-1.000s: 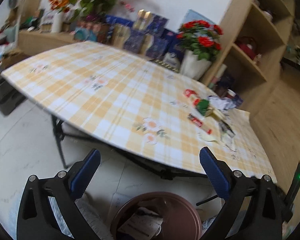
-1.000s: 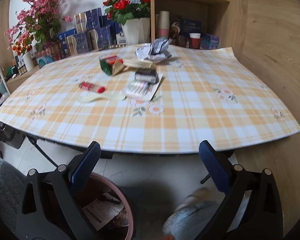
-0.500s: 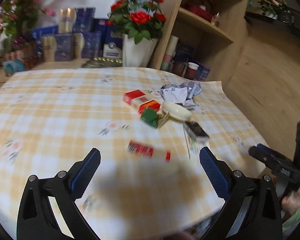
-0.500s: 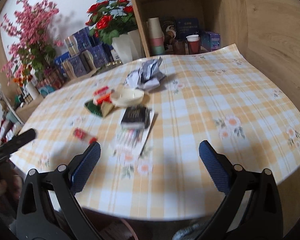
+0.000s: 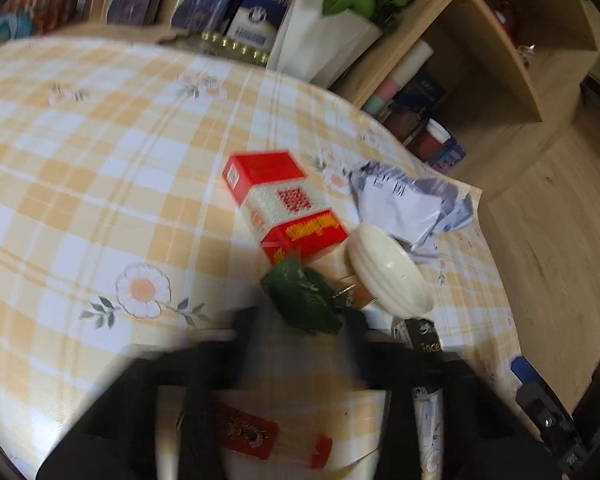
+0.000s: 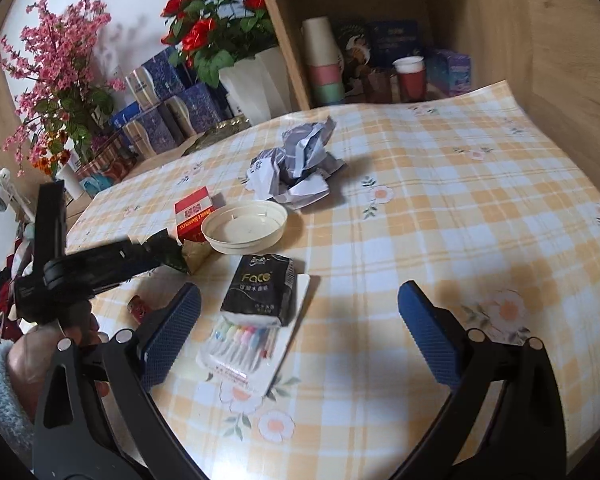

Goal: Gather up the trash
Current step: 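Grasp the green wrapper with the left gripper while the right gripper reaches for the white lid, then lift the white round lid with the right gripper while the left gripper carries the wrapper toward the bin, then open the right gripper over the bin to drop the lid while the left gripper drops the wrapper, then grasp the black Face tissue pack with the right gripper while the left gripper reaches for the red lighter, then grasp the red lighter with the left gripper and lift it, then lower the lighter into the bin and open the left gripper while the right gripper holds the tissue pack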

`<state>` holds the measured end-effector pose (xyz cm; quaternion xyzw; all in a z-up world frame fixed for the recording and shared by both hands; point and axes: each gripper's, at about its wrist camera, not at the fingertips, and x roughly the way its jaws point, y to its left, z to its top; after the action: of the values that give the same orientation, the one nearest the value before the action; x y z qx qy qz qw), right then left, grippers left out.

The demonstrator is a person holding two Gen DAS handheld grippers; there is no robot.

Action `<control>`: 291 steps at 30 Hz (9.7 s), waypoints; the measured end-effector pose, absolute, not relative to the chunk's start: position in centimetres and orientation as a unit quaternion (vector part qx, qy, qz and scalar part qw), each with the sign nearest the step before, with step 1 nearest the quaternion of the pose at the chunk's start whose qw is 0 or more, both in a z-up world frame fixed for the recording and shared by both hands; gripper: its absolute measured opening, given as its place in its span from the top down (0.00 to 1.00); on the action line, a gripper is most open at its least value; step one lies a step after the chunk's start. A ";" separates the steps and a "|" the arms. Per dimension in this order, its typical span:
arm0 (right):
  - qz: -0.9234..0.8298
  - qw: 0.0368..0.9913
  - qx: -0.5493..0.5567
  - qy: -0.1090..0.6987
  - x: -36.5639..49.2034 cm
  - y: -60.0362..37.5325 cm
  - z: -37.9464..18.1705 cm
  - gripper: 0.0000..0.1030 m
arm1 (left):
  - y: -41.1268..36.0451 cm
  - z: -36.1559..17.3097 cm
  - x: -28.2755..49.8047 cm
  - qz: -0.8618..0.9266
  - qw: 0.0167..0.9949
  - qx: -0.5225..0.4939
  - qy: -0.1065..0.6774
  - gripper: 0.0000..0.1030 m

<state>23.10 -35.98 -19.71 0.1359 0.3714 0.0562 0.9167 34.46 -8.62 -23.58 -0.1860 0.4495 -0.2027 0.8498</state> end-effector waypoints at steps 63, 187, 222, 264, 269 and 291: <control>0.119 0.924 0.068 0.358 12.3 -27.1 -15.8 0.15 | 3.8 -15.6 7.7 -0.210 0.916 -0.094 0.330 0.85; 0.106 0.927 0.046 0.357 17.5 -31.8 -19.1 0.14 | 0.6 -20.5 11.9 -0.180 0.884 -0.099 0.420 0.07; 0.067 0.930 0.175 0.315 20.0 -34.0 -22.5 0.66 | -8.7 -23.1 28.8 -0.196 0.838 -0.133 0.491 0.59; 0.083 0.928 0.200 0.303 12.1 -33.7 -21.6 0.66 | -7.1 -15.9 12.7 -0.260 0.874 0.081 0.401 0.78; 0.091 0.929 0.168 0.318 8.8 -31.7 -21.3 0.66 | -5.2 -18.5 8.5 -0.271 0.860 0.068 0.426 0.78; 0.070 0.936 0.094 0.332 6.0 -29.6 -21.8 0.66 | -5.8 -31.7 6.9 -0.251 0.770 0.084 0.581 0.78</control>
<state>6.00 -29.57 -21.78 0.0939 0.3317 0.0697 0.9361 6.85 -5.75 -31.68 0.0843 0.5806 -0.2514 0.7698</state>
